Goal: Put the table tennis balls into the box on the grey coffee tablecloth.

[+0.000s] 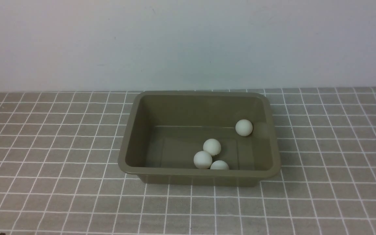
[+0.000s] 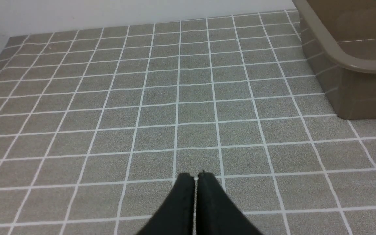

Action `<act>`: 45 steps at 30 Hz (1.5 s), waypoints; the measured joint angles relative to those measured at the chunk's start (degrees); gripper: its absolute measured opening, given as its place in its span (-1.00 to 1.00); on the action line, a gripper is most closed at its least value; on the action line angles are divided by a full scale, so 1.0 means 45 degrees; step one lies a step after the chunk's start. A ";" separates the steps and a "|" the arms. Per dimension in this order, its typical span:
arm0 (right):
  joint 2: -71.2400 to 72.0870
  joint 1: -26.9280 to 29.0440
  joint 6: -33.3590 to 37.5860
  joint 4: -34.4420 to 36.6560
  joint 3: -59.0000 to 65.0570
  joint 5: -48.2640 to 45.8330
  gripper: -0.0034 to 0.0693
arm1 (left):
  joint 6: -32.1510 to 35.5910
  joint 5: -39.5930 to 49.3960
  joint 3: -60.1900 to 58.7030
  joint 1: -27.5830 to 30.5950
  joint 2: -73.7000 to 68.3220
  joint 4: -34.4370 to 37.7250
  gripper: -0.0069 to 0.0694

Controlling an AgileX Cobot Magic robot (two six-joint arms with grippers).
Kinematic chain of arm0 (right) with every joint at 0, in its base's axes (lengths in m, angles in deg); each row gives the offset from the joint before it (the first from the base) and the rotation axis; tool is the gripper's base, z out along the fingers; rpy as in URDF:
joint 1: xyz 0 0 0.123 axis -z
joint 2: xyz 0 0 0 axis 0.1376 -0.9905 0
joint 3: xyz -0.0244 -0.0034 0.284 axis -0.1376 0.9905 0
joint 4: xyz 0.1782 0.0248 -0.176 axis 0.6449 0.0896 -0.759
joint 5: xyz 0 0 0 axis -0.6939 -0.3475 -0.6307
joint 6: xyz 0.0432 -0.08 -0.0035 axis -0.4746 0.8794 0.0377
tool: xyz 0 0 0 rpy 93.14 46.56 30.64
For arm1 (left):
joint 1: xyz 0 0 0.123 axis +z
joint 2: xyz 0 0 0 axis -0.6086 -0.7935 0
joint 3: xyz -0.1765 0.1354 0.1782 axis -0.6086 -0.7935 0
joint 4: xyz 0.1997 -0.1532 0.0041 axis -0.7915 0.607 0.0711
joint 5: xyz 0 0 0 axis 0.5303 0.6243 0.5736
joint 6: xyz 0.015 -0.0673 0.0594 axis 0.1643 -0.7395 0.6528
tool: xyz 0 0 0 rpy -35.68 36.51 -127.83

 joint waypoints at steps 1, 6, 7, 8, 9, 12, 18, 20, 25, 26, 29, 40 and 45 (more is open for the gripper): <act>0.0000 0.0000 0.0000 0.0000 0.0000 0.0000 -0.94 | 0.0000 0.0000 0.0000 0.0000 0.0000 0.0000 -0.83; 0.0000 0.0000 0.0000 0.0000 0.0000 0.0000 -0.94 | 0.0000 0.0000 0.0000 0.0000 0.0000 0.0000 -0.83; 0.0000 0.0000 0.0000 0.0000 0.0000 0.0000 -0.94 | 0.0000 0.0000 0.0000 0.0000 0.0000 0.0000 -0.83; 0.0000 0.0000 0.0000 0.0000 0.0000 0.0000 -0.94 | 0.0000 0.0000 0.0000 0.0000 0.0000 0.0000 -0.83; 0.0000 0.0000 0.0000 0.0000 0.0000 0.0000 -0.94 | -0.0011 0.0000 0.0000 0.0000 0.0000 0.0000 -0.83; 0.0000 0.0000 0.0000 -0.0030 0.0000 0.0000 -0.94 | -0.0011 0.0000 0.0000 0.0000 0.0000 0.0000 -0.83; 0.0000 0.0426 0.0117 -0.0787 0.0670 -0.0592 -0.94 | -0.0011 0.0000 0.0000 0.0000 0.0000 0.0000 -0.83; 0.0000 0.0986 0.0213 -0.1163 0.1317 -0.0887 -0.94 | -0.0011 0.0000 0.0000 0.0000 0.0000 0.0000 -0.83; 0.0000 0.3908 0.0252 -0.1888 0.4496 -0.1428 -0.94 | -0.0011 0.0000 0.0000 0.0000 0.0000 0.0000 -0.83; 0.0000 0.4382 0.0252 -0.1927 0.5246 -0.1489 -0.94 | -0.0011 0.0000 0.0000 0.0000 0.0000 0.0000 -0.83; -0.0013 0.4926 0.0252 -0.1966 0.6257 -0.1850 -0.94 | -0.0011 0.0000 0.0000 0.0000 0.0000 0.0000 -0.83; -0.0029 0.5042 0.0234 -0.2009 0.6346 -0.1719 -0.95 | -0.0011 -0.0013 0.0000 0.0000 0.0000 0.0000 -0.83; -0.0029 0.5042 0.0234 -0.2035 0.6346 -0.1719 -0.95 | -0.0011 -0.0013 0.0000 0.0000 0.0000 0.0000 -0.83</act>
